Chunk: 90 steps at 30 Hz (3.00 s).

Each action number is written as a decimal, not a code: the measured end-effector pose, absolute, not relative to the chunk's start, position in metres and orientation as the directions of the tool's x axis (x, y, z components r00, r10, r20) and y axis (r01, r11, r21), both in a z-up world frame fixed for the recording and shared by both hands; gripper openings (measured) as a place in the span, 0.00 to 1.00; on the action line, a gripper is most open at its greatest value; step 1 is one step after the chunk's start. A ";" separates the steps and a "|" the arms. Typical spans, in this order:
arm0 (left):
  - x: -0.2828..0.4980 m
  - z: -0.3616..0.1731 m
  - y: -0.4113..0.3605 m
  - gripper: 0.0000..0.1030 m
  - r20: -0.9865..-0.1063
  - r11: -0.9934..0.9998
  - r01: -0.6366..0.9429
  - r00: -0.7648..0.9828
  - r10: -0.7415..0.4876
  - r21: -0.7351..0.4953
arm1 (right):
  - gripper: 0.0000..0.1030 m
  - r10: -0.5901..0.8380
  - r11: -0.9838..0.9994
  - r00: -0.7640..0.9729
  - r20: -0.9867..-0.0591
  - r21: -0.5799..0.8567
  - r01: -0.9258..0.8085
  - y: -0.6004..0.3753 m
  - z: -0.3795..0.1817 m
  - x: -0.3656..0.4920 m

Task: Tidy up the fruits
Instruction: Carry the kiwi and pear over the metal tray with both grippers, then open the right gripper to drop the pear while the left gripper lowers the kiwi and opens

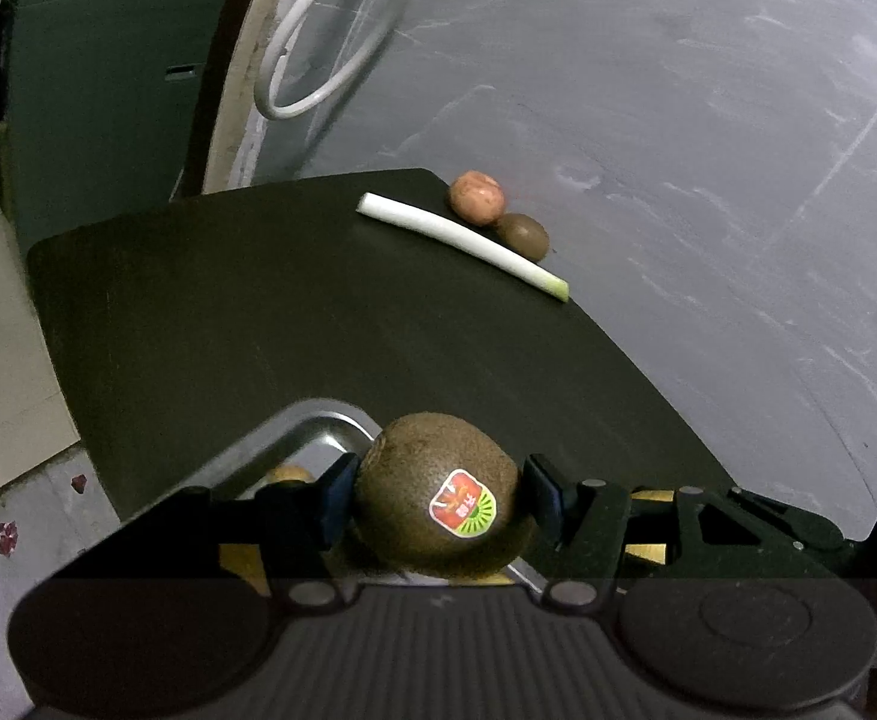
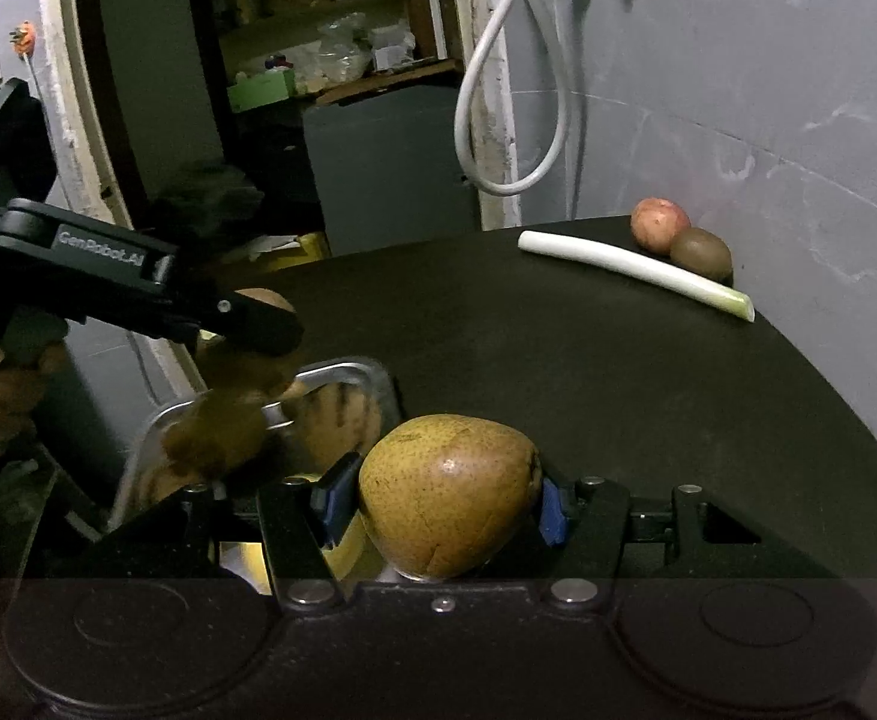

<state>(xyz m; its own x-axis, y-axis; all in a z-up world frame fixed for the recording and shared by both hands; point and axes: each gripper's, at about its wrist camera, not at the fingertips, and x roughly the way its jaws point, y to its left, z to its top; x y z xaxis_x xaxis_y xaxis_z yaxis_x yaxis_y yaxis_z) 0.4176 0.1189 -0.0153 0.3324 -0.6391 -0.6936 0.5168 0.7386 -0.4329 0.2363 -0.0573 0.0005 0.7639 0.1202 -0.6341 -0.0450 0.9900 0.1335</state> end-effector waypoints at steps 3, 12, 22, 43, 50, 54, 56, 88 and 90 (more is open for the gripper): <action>0.404 -0.014 0.122 0.61 -0.693 0.731 0.530 0.325 -0.644 -0.430 | 0.58 0.127 0.989 0.762 -0.635 0.141 -0.048 -0.048 0.003 0.222; 0.366 -0.013 0.138 0.61 -0.704 0.711 0.561 0.291 -0.648 -0.423 | 0.58 0.143 0.987 0.739 -0.659 0.150 -0.057 -0.021 0.001 0.179; 0.343 -0.029 0.149 0.61 -0.736 0.710 0.565 0.245 -0.631 -0.420 | 0.58 0.150 0.983 0.707 -0.691 0.183 -0.030 -0.005 -0.017 0.151; 0.331 -0.051 0.149 0.61 -0.801 0.756 0.551 0.238 -0.549 -0.354 | 0.58 0.173 0.975 0.664 -0.728 0.222 -0.010 0.001 -0.040 0.153; 0.331 -0.057 0.149 0.61 -0.811 0.767 0.537 0.234 -0.536 -0.351 | 0.58 0.168 0.978 0.661 -0.732 0.208 -0.019 0.001 -0.041 0.154; 0.331 -0.063 0.153 0.61 -0.819 0.782 0.517 0.237 -0.522 -0.349 | 0.58 0.170 0.978 0.661 -0.731 0.209 -0.020 0.000 -0.042 0.155; 0.331 -0.063 0.153 0.61 -0.818 0.782 0.515 0.237 -0.524 -0.351 | 0.58 0.169 0.977 0.662 -0.730 0.210 -0.018 0.000 -0.042 0.155; 0.335 -0.061 0.157 0.71 -0.830 0.807 0.460 0.226 -0.510 -0.371 | 0.64 0.125 0.982 0.680 -0.723 0.189 0.021 -0.004 -0.039 0.153; 0.334 -0.060 0.157 0.72 -0.828 0.806 0.459 0.226 -0.512 -0.373 | 0.65 0.120 0.982 0.680 -0.723 0.185 0.024 -0.005 -0.038 0.152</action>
<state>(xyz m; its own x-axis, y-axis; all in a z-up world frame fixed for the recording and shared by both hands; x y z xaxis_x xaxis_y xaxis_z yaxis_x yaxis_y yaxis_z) 0.3344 0.1574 -0.0602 0.2263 -0.5124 -0.8284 0.4586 0.8063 -0.3735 0.1524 -0.0046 -0.0381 0.6802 0.1202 -0.7231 0.0236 0.9824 0.1855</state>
